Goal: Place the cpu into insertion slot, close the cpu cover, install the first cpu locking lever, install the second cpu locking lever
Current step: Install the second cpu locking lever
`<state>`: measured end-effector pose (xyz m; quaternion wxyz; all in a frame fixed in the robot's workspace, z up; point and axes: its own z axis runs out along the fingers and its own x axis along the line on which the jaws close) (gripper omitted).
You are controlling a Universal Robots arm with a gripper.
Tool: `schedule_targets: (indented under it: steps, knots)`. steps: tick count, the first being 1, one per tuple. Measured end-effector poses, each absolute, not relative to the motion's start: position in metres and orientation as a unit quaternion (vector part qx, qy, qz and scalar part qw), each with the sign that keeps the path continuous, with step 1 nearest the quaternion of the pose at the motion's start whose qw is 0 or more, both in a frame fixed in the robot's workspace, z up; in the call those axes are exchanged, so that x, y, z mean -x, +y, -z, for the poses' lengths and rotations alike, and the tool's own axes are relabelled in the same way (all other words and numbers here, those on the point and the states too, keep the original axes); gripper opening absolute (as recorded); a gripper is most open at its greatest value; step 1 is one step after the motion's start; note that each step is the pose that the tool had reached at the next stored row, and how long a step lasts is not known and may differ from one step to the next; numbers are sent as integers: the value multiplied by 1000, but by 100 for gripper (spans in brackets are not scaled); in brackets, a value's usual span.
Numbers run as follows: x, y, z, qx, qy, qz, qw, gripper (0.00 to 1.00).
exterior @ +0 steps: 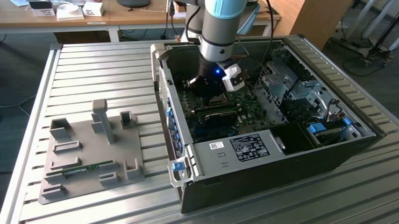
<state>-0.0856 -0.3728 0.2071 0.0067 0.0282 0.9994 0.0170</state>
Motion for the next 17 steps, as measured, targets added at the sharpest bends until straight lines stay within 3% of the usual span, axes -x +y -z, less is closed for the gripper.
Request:
schedule_targets:
  steps: [17]
  knots:
    - [88, -370, -199, -28, 999, -16, 7, 11]
